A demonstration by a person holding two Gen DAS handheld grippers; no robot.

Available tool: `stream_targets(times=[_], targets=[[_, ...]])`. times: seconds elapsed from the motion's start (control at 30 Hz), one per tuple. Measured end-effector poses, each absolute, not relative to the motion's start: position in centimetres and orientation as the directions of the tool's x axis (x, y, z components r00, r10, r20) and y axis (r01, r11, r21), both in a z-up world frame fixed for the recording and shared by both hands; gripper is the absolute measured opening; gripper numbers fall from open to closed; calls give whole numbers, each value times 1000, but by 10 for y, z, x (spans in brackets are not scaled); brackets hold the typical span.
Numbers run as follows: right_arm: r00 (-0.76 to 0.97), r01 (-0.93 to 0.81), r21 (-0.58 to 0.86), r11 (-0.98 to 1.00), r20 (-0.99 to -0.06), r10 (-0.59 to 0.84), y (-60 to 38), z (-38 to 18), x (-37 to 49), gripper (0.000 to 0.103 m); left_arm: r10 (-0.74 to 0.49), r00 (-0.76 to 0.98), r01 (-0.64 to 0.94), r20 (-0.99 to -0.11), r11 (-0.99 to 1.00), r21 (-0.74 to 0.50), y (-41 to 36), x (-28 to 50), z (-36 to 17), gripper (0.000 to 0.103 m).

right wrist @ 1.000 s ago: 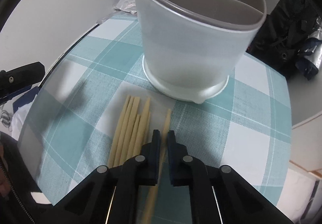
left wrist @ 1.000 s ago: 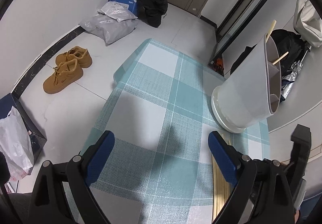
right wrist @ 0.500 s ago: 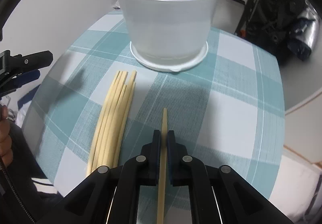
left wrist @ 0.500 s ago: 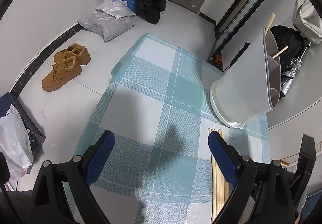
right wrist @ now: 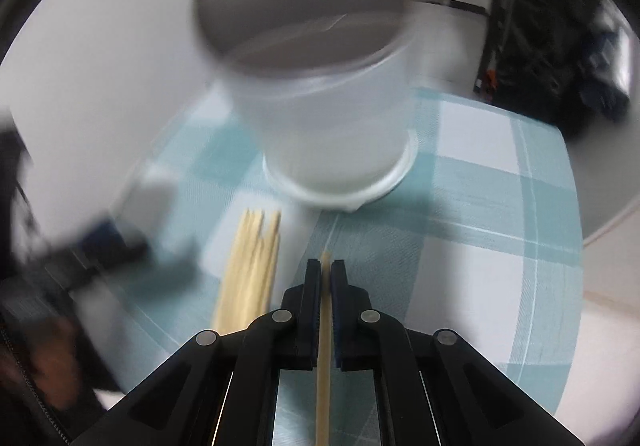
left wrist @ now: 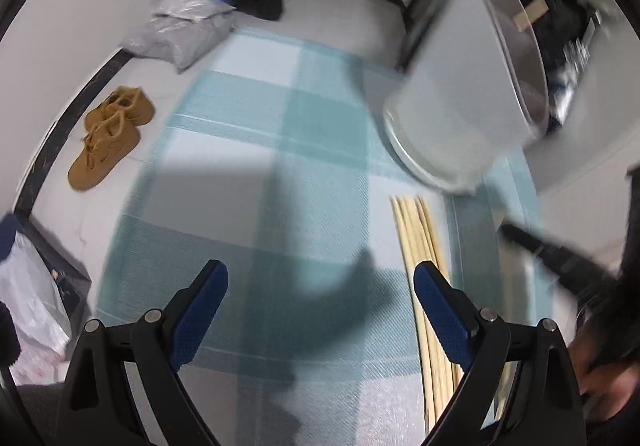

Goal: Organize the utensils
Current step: 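Lift the chopstick with the right gripper and carry it toward the holder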

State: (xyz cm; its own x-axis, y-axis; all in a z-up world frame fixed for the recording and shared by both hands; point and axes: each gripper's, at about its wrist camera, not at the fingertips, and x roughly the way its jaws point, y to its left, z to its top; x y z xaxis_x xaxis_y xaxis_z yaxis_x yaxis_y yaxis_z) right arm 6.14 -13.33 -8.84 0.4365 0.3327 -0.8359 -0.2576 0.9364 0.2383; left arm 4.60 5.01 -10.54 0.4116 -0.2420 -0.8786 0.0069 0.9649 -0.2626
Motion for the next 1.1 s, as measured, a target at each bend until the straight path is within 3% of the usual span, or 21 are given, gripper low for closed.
stream_targets(times=[0.17,0.4,0.7,1.0,1.1], targets=[[512,-165,494,854,-697,502,-190,-65,55,4,-189,391,95,-901,982,-164,24,36,-111,91],[599,-128,624,770,-570,562,-240,-64,35,4,-98,402,111,-910,992,-58,13,29,-116,92],[672,-145,640,754,-496,550,-255,-48,24,4,-71,364,56,-929,997,-54,13,37,-114,92],[696,-143,621,771,-491,525,-268,-42,27,4,-15,331,44,-944,999,-1,11,58,-119,91],[707,-143,625,768,-479,521,-273,-39,26,4,-12,332,19,-943,1000,-6,12,64,-119,82]])
